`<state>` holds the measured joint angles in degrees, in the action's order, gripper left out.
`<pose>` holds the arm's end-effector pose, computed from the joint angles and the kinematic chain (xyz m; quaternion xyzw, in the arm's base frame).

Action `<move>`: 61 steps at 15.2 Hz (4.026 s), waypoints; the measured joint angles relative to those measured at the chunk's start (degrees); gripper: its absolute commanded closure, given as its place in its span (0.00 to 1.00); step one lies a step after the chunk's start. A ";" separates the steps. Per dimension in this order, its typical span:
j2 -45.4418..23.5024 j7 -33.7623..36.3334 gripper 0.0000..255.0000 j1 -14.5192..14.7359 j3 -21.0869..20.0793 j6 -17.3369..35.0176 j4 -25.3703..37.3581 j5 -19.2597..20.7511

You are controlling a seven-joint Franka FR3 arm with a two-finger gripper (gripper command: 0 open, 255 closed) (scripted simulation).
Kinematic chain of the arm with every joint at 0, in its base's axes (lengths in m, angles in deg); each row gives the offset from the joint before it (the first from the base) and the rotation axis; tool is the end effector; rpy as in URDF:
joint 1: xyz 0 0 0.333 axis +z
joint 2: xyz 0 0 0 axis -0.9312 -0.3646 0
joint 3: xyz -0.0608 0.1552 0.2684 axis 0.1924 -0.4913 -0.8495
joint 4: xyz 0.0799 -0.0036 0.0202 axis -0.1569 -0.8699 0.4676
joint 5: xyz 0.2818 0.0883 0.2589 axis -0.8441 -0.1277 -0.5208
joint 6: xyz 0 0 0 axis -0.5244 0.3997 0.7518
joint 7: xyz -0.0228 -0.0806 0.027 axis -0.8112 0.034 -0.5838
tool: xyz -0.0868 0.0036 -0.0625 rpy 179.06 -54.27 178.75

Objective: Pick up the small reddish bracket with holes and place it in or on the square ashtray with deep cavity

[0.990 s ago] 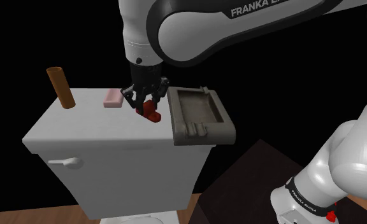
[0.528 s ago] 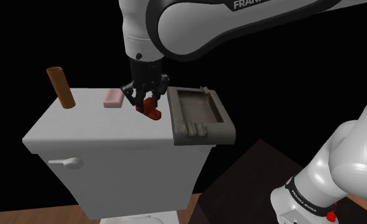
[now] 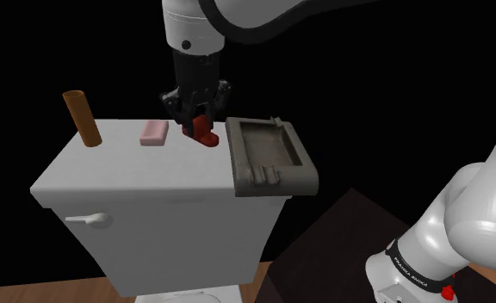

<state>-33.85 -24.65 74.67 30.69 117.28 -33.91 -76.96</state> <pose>0.4634 0.3407 0.5187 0.9979 -0.0217 0.0484 0.0359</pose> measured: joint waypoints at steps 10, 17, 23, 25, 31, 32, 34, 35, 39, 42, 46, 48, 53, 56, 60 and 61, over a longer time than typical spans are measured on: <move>-0.12 -0.74 1.00 0.17 -0.15 -7.50 7.63 -0.17; 10.15 -6.53 1.00 -1.96 2.58 -7.54 -0.68 -5.42; 23.94 -14.97 1.00 -2.62 8.55 -7.38 -13.13 -10.34; 26.96 -16.87 1.00 -2.55 10.11 -7.44 -15.94 -10.97; 28.35 -17.43 1.00 -2.30 10.42 -3.43 -21.33 -11.43; 28.30 -17.31 1.00 -2.25 10.28 -2.62 -22.10 -11.47; 28.45 -17.31 1.00 -2.18 10.22 -1.21 -23.65 -11.57; 28.29 -17.08 1.00 -2.12 9.99 -0.40 -24.30 -11.60; 28.00 -16.93 1.00 -2.08 9.73 2.48 -26.92 -11.65; 28.01 -16.85 1.00 -2.03 9.63 3.10 -27.53 -11.71; 27.99 -16.84 0.00 -2.03 9.62 3.23 -27.63 -11.71; 27.99 -16.84 0.00 -2.03 9.62 3.24 -27.63 -11.71; 28.07 -16.77 0.00 -2.00 9.61 2.40 -26.85 -11.72; 28.80 -16.89 0.00 -1.96 9.98 -2.46 -22.61 -11.73; 28.73 -16.92 0.00 -2.03 10.09 -4.04 -21.04 -11.66; 28.74 -16.92 0.00 -2.02 10.09 -4.10 -21.00 -11.66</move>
<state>-5.10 -41.57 72.64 40.78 113.18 -54.91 -88.62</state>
